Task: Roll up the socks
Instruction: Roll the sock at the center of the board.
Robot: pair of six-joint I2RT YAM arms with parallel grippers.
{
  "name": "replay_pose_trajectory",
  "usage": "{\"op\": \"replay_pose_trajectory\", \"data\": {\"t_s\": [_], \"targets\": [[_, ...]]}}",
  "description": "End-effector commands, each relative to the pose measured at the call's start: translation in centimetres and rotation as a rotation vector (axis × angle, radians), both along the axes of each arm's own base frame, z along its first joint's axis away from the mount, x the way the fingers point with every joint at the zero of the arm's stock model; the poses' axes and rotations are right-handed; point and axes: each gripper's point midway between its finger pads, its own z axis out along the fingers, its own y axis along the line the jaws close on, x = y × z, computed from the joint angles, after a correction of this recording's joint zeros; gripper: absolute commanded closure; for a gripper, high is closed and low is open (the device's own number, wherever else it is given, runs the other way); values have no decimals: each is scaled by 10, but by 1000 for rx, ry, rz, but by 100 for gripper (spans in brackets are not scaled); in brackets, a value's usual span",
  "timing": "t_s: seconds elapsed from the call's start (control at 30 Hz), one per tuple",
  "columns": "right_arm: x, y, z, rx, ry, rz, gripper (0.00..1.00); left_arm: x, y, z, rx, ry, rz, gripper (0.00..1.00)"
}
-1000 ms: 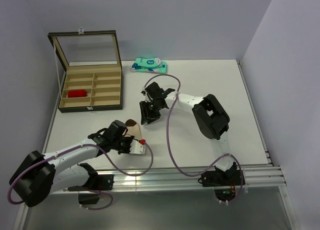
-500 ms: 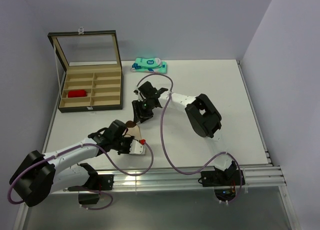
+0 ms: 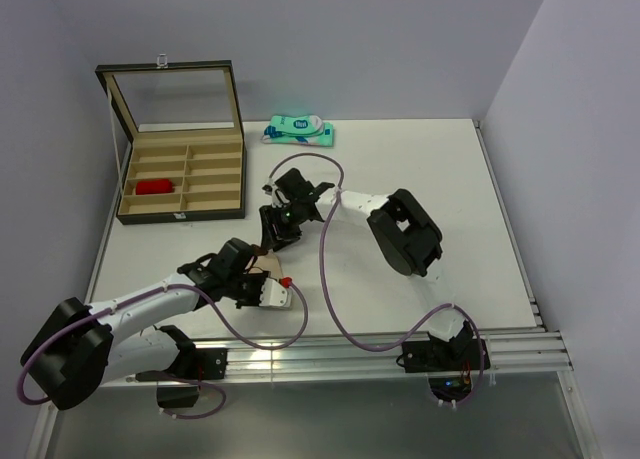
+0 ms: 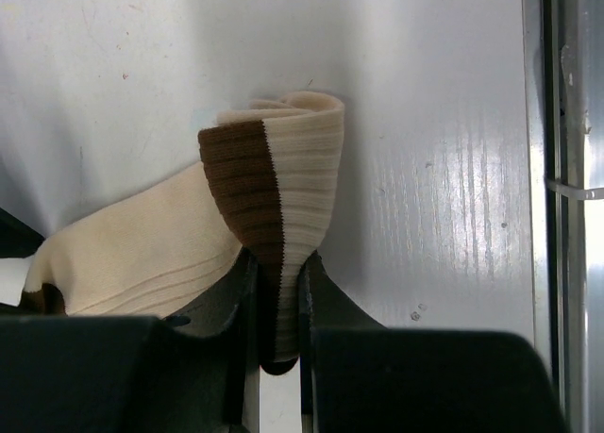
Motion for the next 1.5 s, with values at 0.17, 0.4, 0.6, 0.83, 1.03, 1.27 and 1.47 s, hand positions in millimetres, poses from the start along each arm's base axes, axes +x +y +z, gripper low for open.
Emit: {"op": "replay_pose_trajectory", "data": {"t_s": [0.17,0.4,0.6,0.83,1.03,1.27,1.47], "targets": [[-13,6,-11,-41,-9,38,47,-8,-3,0,1,54,-18,100],[-8,-12,-30,-169,-34,-41,86,-8,-3,2,-3,50,-17,100],[1,-43,-40,-297,-111,-159,100,-9,-6,8,-20,49,-28,100],[7,-77,-29,-358,-182,-236,100,-10,-17,19,-54,88,-41,100],[8,-99,-32,-405,-190,-283,100,-20,-27,26,-51,221,-76,100],[13,-116,-31,-416,-193,-320,100,-41,-22,18,27,388,-157,100],[21,-123,-35,-415,-174,-342,100,-47,-15,21,55,548,-194,100]]}}
